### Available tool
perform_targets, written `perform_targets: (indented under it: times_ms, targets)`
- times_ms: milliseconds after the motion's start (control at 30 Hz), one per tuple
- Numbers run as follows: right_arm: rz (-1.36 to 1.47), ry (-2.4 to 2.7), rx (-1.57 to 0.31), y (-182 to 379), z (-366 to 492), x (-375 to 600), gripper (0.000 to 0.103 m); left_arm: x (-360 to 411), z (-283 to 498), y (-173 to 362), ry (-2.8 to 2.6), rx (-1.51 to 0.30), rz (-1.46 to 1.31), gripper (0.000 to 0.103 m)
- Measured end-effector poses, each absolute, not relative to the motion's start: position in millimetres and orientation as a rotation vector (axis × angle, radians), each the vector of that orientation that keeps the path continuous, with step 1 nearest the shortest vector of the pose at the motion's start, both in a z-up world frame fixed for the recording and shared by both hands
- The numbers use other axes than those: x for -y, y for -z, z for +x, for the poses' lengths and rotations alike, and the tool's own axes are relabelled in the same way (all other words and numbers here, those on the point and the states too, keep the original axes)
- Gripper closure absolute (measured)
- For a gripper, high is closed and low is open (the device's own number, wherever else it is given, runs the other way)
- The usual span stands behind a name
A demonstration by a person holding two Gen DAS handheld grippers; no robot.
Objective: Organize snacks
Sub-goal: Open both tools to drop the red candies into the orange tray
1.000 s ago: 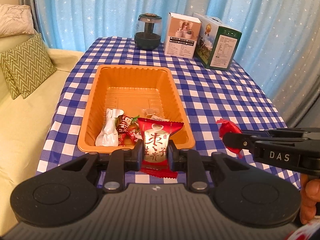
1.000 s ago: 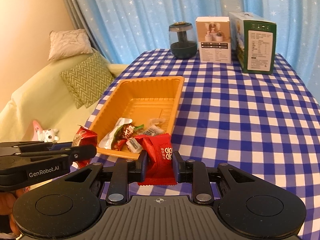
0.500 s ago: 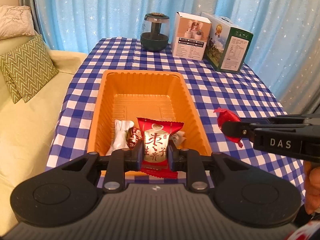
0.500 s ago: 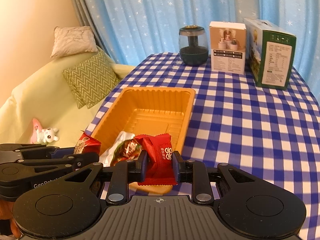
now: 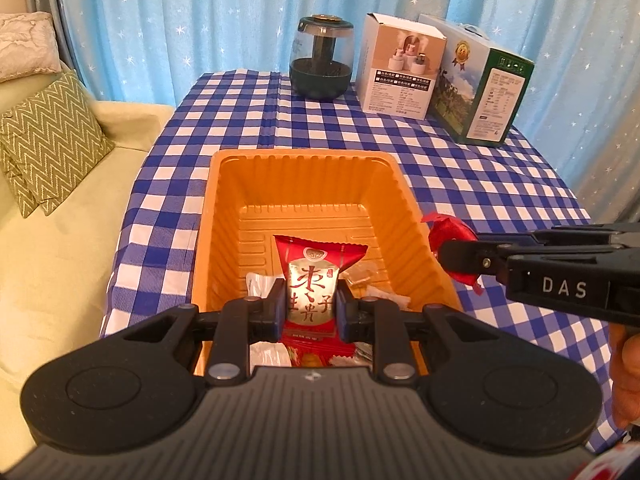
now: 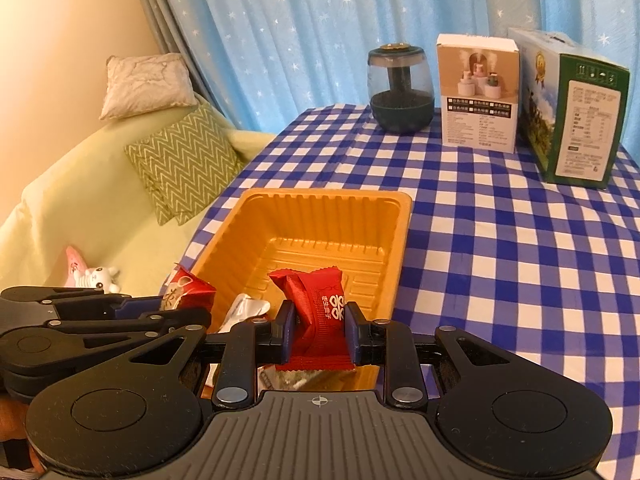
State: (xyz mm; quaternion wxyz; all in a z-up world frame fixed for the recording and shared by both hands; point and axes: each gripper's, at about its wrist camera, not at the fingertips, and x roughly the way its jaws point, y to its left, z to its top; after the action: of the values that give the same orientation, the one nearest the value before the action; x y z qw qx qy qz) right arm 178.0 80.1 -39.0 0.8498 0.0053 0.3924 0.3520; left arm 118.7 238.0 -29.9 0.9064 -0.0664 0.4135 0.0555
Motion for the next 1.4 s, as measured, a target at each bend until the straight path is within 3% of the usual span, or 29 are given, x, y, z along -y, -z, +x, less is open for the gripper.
perform_targets:
  times_ms: [733, 1400]
  targets:
    - [0.045, -0.720, -0.865, 64, 218, -92, 0.077, -252, 174, 58, -0.115, -0.888, -0.094, 0.080]
    - [0.076, -0.740, -0.863, 60, 217, -100, 0.076, -268, 136, 42, -0.156, -0.832, -0.165, 0.071]
